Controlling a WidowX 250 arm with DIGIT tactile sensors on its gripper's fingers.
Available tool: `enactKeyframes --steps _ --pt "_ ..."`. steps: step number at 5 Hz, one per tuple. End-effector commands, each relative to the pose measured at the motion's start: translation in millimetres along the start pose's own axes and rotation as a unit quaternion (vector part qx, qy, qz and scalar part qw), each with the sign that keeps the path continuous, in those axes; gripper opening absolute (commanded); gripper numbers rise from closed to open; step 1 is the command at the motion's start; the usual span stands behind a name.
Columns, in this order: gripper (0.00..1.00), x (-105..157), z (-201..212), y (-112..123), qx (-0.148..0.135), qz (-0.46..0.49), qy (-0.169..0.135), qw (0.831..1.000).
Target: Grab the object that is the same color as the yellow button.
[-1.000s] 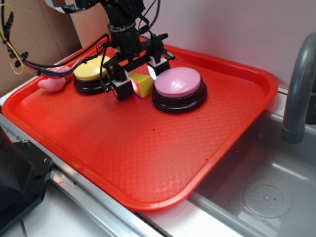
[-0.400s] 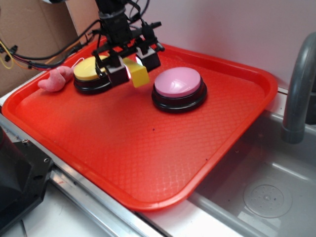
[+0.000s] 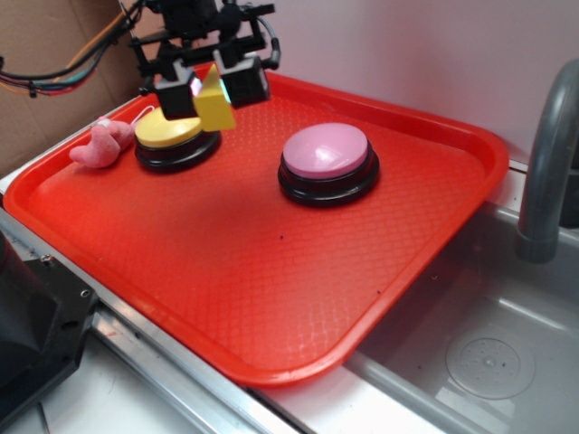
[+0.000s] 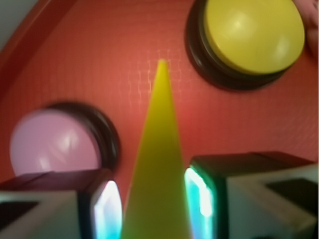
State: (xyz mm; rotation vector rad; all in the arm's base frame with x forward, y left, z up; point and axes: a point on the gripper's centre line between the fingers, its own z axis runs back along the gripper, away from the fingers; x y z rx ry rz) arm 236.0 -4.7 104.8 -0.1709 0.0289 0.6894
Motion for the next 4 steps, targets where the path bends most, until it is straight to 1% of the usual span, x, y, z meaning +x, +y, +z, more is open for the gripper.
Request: enactKeyframes --steps 1,2,3,4 --pt "0.0 11 30 30 0.024 -0.236 0.039 0.971" --pt "0.0 10 28 39 0.044 -0.28 0.035 0.958" --pt "0.0 6 25 42 0.009 -0.275 0.051 0.96" --pt "0.0 5 24 42 0.0 -0.262 0.05 0.964"
